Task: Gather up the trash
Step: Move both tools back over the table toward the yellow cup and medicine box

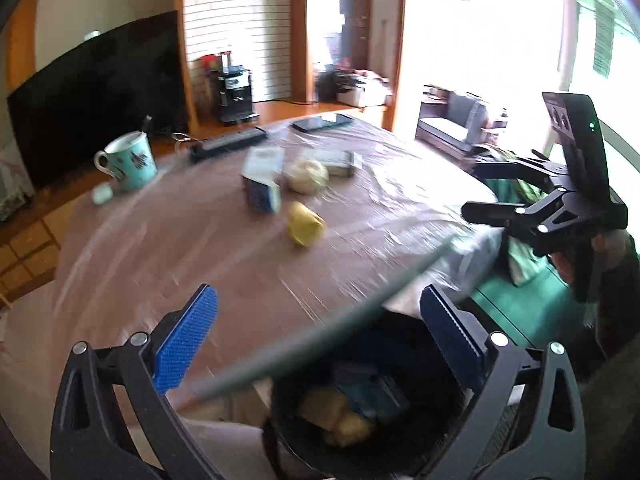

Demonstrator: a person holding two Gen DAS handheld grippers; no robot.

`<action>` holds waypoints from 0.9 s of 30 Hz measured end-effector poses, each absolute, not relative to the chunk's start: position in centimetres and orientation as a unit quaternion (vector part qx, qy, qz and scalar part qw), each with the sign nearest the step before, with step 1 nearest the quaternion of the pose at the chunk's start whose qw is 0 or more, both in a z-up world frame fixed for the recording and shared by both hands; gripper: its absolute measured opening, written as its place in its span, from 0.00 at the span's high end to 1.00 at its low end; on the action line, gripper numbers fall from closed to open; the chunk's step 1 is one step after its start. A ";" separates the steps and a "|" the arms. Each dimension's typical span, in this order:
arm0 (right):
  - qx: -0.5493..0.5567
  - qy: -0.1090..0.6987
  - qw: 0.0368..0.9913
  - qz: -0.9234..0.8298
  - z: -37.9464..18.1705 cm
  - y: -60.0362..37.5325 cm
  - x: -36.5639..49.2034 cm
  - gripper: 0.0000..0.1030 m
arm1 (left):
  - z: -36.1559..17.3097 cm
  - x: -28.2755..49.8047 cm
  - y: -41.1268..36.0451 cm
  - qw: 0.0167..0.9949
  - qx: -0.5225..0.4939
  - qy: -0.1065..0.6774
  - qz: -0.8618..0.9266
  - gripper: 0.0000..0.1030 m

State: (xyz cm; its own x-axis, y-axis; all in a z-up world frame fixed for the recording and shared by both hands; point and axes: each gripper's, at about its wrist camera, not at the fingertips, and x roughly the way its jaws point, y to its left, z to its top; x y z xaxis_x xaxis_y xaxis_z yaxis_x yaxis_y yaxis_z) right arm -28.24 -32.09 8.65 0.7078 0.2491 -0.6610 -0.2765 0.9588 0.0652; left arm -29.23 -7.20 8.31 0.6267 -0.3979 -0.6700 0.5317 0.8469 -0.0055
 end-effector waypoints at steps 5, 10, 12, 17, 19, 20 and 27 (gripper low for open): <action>-0.038 0.370 0.924 0.087 7.6 -32.4 -21.9 0.04 | 7.1 -24.1 -8.3 0.886 0.046 0.395 -0.240 0.02; -0.053 0.409 0.906 0.098 5.5 -32.3 -15.4 0.04 | 4.7 -20.9 -10.6 0.879 0.043 0.422 -0.219 0.02; -0.046 0.423 0.898 0.108 4.4 -32.3 -13.8 0.04 | 4.1 -20.0 -11.2 0.875 0.041 0.430 -0.217 0.06; -0.078 0.445 0.886 0.104 2.7 -31.7 -9.7 0.08 | 2.7 -18.2 -12.5 0.867 0.048 0.448 -0.210 0.22; -0.080 0.453 0.882 0.103 2.2 -31.6 -8.7 0.11 | 2.3 -17.8 -12.6 0.865 0.044 0.454 -0.209 0.27; -0.080 0.458 0.879 0.104 2.0 -31.5 -8.3 0.15 | 2.2 -17.6 -12.8 0.864 0.043 0.455 -0.210 0.31; -0.072 0.465 0.873 0.129 1.4 -31.0 -7.0 0.27 | 1.4 -16.3 -12.8 0.863 0.043 0.462 -0.198 0.51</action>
